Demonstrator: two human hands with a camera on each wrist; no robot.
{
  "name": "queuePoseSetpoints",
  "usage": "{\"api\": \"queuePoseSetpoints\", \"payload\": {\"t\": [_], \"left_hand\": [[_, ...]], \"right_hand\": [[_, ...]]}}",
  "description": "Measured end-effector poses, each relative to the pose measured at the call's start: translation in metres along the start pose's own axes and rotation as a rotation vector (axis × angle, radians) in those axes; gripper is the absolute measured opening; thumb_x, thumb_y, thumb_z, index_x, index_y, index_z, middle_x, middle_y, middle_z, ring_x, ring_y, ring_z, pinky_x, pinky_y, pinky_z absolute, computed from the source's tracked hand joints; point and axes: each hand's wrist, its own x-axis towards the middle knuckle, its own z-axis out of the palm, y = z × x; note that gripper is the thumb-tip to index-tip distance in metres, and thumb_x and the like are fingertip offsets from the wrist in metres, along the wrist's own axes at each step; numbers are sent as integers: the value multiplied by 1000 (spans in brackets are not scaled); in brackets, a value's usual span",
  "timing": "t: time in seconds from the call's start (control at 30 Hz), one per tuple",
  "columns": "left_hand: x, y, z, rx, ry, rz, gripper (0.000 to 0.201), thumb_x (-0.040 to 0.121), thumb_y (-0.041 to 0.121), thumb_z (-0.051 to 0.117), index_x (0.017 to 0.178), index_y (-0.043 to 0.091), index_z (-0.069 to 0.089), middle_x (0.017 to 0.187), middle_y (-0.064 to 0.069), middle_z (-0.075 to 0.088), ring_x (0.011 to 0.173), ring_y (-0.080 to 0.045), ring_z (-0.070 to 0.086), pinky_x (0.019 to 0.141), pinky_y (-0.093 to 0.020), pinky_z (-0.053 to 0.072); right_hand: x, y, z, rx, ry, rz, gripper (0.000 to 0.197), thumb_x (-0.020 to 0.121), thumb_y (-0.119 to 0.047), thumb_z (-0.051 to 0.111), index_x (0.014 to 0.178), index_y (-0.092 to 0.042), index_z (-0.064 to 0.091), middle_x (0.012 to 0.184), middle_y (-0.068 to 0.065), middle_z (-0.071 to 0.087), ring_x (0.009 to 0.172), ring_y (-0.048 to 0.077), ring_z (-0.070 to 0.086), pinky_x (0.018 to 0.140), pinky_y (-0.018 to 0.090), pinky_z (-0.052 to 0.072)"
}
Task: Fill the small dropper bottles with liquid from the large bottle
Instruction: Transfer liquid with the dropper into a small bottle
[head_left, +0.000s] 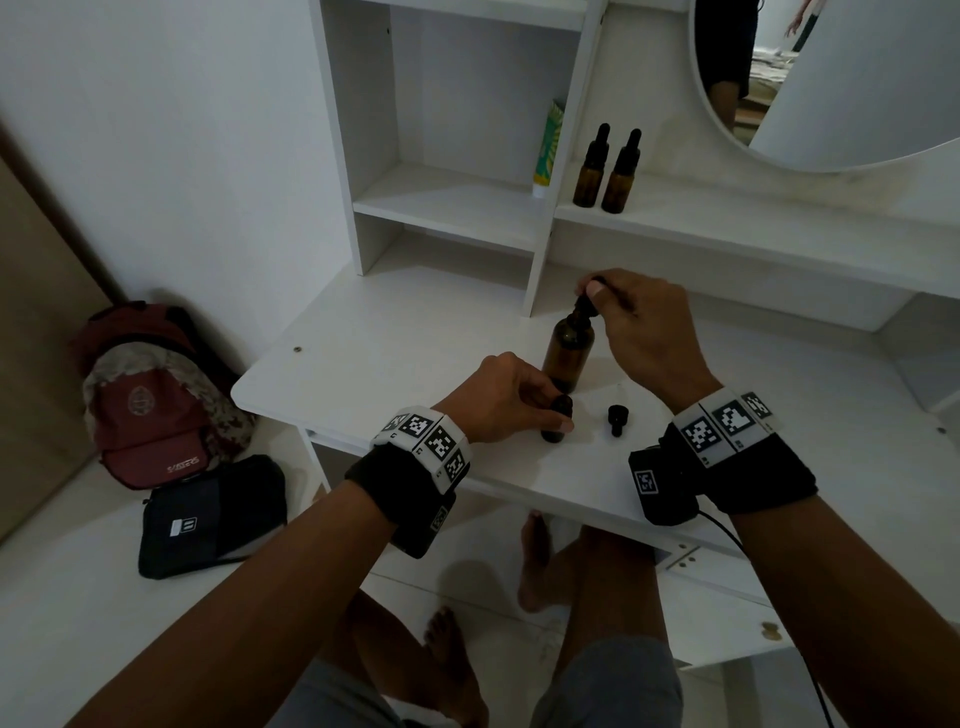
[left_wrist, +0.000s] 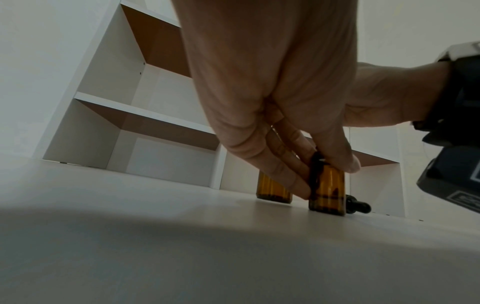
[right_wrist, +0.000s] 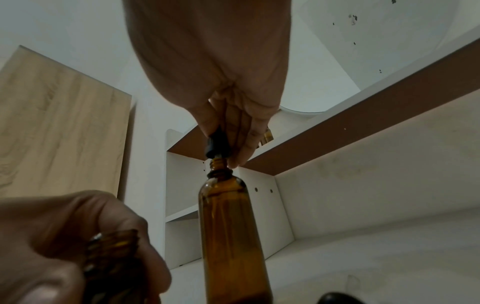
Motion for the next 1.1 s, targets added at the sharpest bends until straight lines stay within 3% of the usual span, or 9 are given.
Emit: {"api": "queuePoseSetpoints", "payload": {"t": [0.07,0.23,0.43,0.57,0.67,0.83,0.97,1.1], "left_hand": [[0,0,0,5,-1,1,30,76,22,84,104,11,78,96,-3,78,88,-10,73,88,-20,56],[-1,0,0,-2,10,2,28,76,21,84,103,12,78,95,-2,78,87,-9,73,88,-19,56],[-1,1,1,-3,7,3,30,76,20,84,104,11,78,96,-4,78,89,-11,73,91,-25,56],[-1,1,0,-6,4,4,30,76,21,84,103,10,78,97,-4,78,89,-12,73,91,-26,57],[0,0,0,-7,1,-1,30,76,21,84,103,11,78,96,-3,78,88,-11,73,90,-24,57],[0,0,0,5,7,5,30,76,22,84,104,11,78,97,-3,77,87,-9,72,85,-17,55],[0,0,0,4,3,9,30,76,21,84,104,11,78,96,-3,78,88,-10,73,86,-18,55],[0,1,0,21,12,10,30,77,22,83,104,12,78,98,-4,77,88,-10,72,84,-16,54]], "right_hand": [[-1,1,0,11,19,-12,24,99,-18,49,105,-9,71,95,6,73,85,14,67,76,8,46],[-2,-1,0,17,24,-14,24,100,-19,49,106,-8,69,94,8,72,86,18,68,82,28,54],[-2,1,2,27,35,-14,25,99,-20,49,105,-7,70,94,10,72,86,20,68,81,26,54],[-2,5,3,2,28,-26,24,99,-19,49,105,-9,71,94,8,73,86,18,67,76,11,47],[-2,3,3,11,34,-28,26,99,-21,49,106,-8,70,95,9,72,86,18,68,77,17,50],[-3,4,4,6,20,-38,25,99,-19,49,109,-8,69,98,8,72,87,16,67,75,4,44],[-2,2,3,40,24,-17,25,100,-22,49,107,-8,69,96,8,71,87,18,67,80,22,53],[-2,2,2,11,32,-39,25,100,-19,49,105,-8,70,93,8,72,86,18,67,81,27,54]]}}
